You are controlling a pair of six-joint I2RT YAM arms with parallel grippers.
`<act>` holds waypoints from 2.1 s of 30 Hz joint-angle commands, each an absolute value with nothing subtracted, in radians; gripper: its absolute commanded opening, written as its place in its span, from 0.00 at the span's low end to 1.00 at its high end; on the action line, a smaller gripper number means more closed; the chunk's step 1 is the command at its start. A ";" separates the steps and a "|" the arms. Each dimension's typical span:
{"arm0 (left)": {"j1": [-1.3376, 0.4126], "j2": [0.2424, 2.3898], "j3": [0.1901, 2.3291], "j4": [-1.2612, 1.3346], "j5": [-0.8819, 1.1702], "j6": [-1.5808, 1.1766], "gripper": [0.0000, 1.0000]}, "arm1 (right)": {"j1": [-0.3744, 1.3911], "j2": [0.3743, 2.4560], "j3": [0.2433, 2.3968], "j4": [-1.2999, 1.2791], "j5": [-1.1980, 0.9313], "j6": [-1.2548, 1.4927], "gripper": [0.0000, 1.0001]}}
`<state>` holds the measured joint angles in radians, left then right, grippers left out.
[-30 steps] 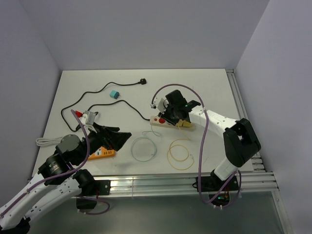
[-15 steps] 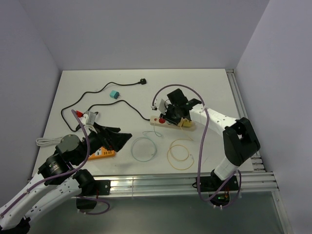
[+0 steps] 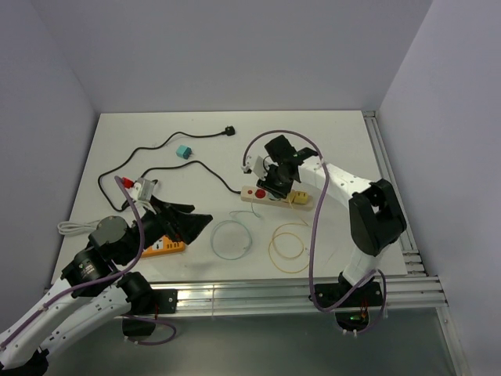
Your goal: Insert the plug
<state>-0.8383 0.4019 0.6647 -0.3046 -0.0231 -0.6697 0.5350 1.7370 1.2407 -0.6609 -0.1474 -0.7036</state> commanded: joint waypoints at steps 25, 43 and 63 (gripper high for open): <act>-0.838 0.408 0.692 -0.276 0.005 -0.673 1.00 | 0.683 2.157 1.399 -0.877 0.045 -0.669 0.00; -0.836 0.403 0.675 -0.249 0.006 -0.676 1.00 | 0.676 2.313 1.532 -0.922 -0.002 -0.598 0.00; -0.838 0.425 0.673 -0.241 0.029 -0.703 0.99 | 0.724 2.426 1.706 -0.880 -0.002 -0.564 0.00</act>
